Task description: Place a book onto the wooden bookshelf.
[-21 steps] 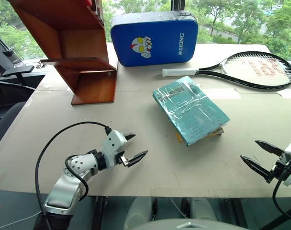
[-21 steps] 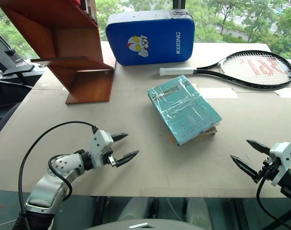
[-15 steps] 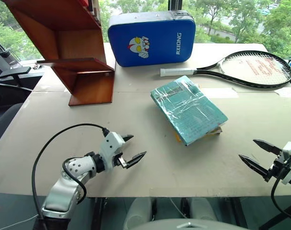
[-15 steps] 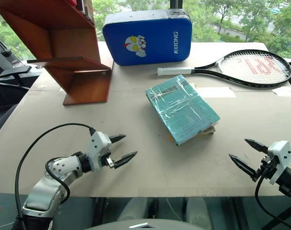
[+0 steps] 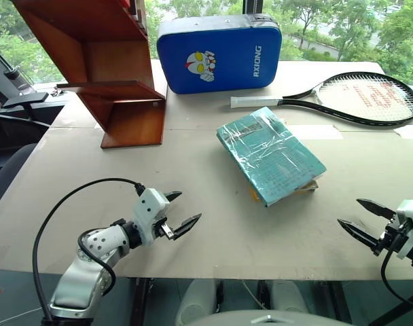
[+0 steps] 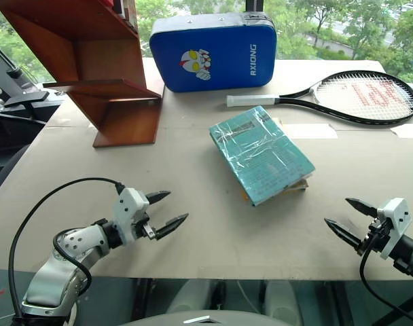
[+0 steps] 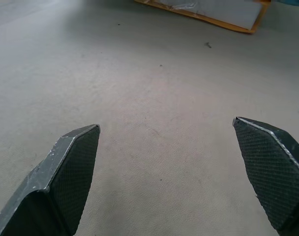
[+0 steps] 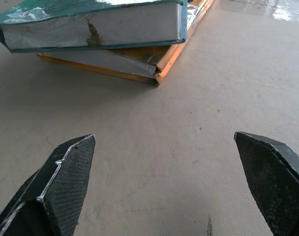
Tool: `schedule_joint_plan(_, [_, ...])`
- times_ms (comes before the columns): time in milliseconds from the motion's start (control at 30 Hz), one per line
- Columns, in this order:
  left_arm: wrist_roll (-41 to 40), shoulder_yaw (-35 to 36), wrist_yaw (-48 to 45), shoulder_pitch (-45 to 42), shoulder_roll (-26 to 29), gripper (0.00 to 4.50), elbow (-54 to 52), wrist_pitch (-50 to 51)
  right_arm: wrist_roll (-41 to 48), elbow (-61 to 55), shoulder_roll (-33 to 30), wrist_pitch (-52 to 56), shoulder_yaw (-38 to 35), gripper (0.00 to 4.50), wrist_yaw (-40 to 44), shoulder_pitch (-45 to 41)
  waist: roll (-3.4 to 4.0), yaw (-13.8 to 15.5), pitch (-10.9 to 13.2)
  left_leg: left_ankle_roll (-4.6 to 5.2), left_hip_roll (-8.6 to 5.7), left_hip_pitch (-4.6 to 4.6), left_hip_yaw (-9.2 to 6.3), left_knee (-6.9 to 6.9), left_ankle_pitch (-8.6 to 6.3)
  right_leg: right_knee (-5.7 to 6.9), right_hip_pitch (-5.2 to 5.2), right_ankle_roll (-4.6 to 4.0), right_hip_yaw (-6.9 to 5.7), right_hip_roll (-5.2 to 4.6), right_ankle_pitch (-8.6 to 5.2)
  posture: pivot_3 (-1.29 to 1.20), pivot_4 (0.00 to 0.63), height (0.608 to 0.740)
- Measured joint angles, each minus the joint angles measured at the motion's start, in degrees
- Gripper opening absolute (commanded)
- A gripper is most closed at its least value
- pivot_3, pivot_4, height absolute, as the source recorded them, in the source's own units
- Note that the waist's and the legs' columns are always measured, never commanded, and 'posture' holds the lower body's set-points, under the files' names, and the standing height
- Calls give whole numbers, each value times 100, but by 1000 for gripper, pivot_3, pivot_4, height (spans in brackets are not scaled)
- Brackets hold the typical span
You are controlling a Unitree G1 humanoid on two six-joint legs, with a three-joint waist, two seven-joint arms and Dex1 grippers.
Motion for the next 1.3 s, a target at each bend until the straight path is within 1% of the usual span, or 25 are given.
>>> schedule_joint_plan(200, [-170,32,-126,-115,37,4466,0,3,-4,13,94,279,-13,4500,-623,-424,0,-7,1,-13,0,0,0,0,8,0,0,0,0,1,0,0,150,740])
schedule_joint_plan(267, [-321,116,-286,-225,157,4466,8,27,-134,13,143,340,-11,4500,-977,-629,-2,-8,3,-23,0,-1,0,0,13,1,-2,2,0,3,1,0,150,740])
schedule_joint_plan(300, [-428,186,-399,-301,246,4500,14,46,-281,17,144,332,-5,3968,-1175,-760,1,-8,5,-25,-1,-1,1,0,14,2,-3,1,0,3,1,0,150,740])
schedule_joint_plan(333, [-563,292,-531,-437,351,4500,38,94,-524,52,143,313,15,3697,-1463,-955,1,-9,5,-25,-1,-2,2,1,15,3,-3,1,0,3,1,0,150,740])
schedule_joint_plan(433, [-960,571,-779,-762,524,4500,145,274,-922,157,140,402,50,2332,-2089,-1511,2,-13,5,-28,-3,-1,4,1,16,3,-4,12,0,7,7,0,150,740])
schedule_joint_plan(467, [-1052,615,-854,-837,559,4500,172,320,-969,181,142,530,60,2032,-2250,-1704,2,-16,6,-30,-4,-3,5,1,17,3,-5,17,0,9,10,0,150,740])
schedule_joint_plan(500, [-1164,673,-948,-937,595,4500,197,371,-983,188,141,733,78,1298,-2425,-1949,1,-18,6,-32,-4,-6,5,1,19,2,-8,18,0,13,10,0,150,740])
schedule_joint_plan(533, [-1179,676,-998,-989,625,4500,224,378,-983,192,140,845,112,1228,-2468,-2042,0,-20,6,-32,-4,-7,5,1,19,1,-8,18,0,15,10,0,150,740])
schedule_joint_plan(567, [-1222,691,-1082,-1069,677,4500,279,383,-1014,237,138,1036,232,960,-2535,-2238,-3,-22,8,-34,-3,-7,6,0,20,0,-9,18,0,17,10,0,150,740])
schedule_joint_plan(600, [-1371,721,-1211,-1253,753,4500,390,458,-1084,351,138,1300,471,592,-2573,-2550,-5,-32,16,-38,-4,-8,6,1,23,3,-11,19,1,19,11,0,150,740])
schedule_joint_plan(633, [-1485,772,-1285,-1401,793,4500,408,528,-1115,397,141,1440,624,78,-2579,-2717,-7,-32,19,-40,-3,-12,5,2,24,3,-16,19,1,20,11,0,150,740])
schedule_joint_plan(700, [-1864,951,-1561,-1664,995,4500,412,726,-1145,610,199,1764,914,23,-2576,-3134,-10,-36,22,-40,-3,-12,6,2,25,9,-18,19,2,22,11,0,150,740])
schedule_joint_plan(767, [-2072,1027,-1844,-1783,1286,4500,418,893,-1177,957,215,1940,1095,23,-2549,-3513,-9,-42,25,-40,-4,-15,8,2,25,9,-21,19,3,26,11,0,150,740])
schedule_joint_plan(900, [-2174,1098,-2276,-1910,1616,4500,463,1001,-1342,1564,246,1929,1395,23,-2417,-4093,-10,-31,33,-40,-5,-37,10,2,25,7,-43,20,5,48,11,0,150,740])
schedule_joint_plan(967, [-2149,1097,-2436,-1975,1737,4500,583,961,-1353,1651,323,1925,1537,23,-2273,-4258,-12,-45,36,-42,-5,-53,11,5,25,13,-62,20,7,50,11,0,150,740])
schedule_joint_plan(1033, [-2028,1101,-2560,-2104,1832,4500,776,830,-1311,1522,418,1987,1793,23,-2000,-4385,-12,-62,36,-48,-3,-94,11,17,30,32,-107,20,8,52,12,0,150,740])
schedule_joint_plan(1167, [-1883,1077,-2651,-2156,1836,4500,966,697,-1291,1067,558,2149,2173,23,-1776,-4342,-13,-64,37,-49,-3,-101,9,22,30,35,-110,21,6,52,12,0,150,740])
schedule_joint_plan(1300, [-1839,913,-2593,-2205,1790,4500,846,741,-1212,589,772,2311,2298,23,-1814,-4207,-18,-52,40,-48,-5,-104,9,42,30,45,-109,22,9,51,12,0,150,740])
